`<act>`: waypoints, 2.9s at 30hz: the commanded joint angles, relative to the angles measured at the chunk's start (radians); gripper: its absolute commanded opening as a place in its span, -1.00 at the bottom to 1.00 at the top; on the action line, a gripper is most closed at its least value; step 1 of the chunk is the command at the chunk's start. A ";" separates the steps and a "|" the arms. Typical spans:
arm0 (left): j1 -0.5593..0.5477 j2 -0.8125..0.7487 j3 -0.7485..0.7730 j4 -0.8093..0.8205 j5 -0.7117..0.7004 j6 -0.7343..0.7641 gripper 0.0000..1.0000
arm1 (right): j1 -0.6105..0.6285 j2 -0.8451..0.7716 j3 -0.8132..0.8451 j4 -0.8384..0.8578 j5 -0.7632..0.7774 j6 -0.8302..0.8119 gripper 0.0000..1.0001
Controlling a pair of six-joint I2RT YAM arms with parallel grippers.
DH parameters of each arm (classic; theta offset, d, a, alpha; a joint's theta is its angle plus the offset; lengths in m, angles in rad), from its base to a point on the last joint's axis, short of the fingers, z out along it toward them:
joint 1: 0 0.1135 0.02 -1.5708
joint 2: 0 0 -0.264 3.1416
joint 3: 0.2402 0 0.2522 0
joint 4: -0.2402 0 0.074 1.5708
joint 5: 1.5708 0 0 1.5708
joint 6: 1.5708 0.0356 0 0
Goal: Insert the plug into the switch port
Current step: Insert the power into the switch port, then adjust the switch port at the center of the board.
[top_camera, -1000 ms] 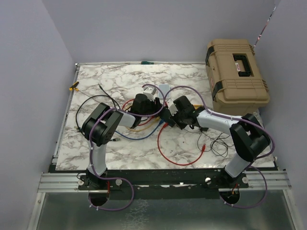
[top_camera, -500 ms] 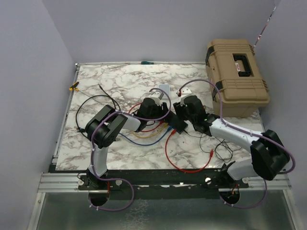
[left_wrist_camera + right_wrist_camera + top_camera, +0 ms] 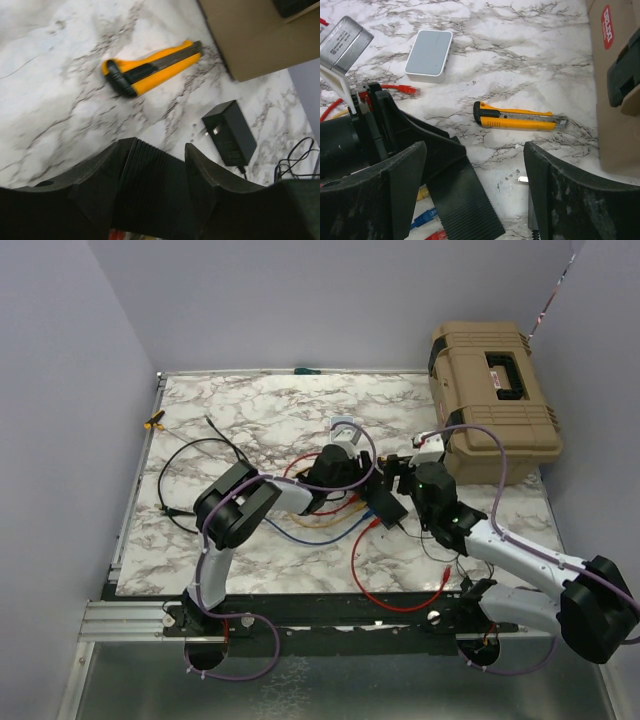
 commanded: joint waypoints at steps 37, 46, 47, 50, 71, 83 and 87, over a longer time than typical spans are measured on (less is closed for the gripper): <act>0.185 -0.920 -0.013 -1.149 -0.546 0.430 0.98 | 0.006 0.370 0.289 -0.051 -0.003 0.078 1.00; 0.214 -1.078 -0.163 -1.077 -0.608 0.497 0.98 | 0.001 0.755 0.693 -0.197 0.065 0.062 1.00; 0.216 -1.098 -0.168 -1.077 -0.616 0.499 0.98 | -0.001 0.791 0.727 -0.204 0.072 0.069 1.00; 0.221 -1.162 -0.182 -1.072 -0.647 0.498 0.98 | -0.016 0.884 0.824 -0.244 0.060 0.108 1.00; 0.265 -1.251 -0.213 -1.035 -0.589 0.495 0.98 | -0.046 1.125 1.010 -0.280 -0.217 0.155 1.00; 0.288 -1.208 -0.217 -1.022 -0.578 0.496 0.98 | -0.008 1.085 1.005 -0.073 -0.459 0.036 1.00; 0.292 -1.203 -0.220 -1.017 -0.577 0.496 0.98 | -0.010 1.042 0.997 -0.089 -0.312 -0.037 1.00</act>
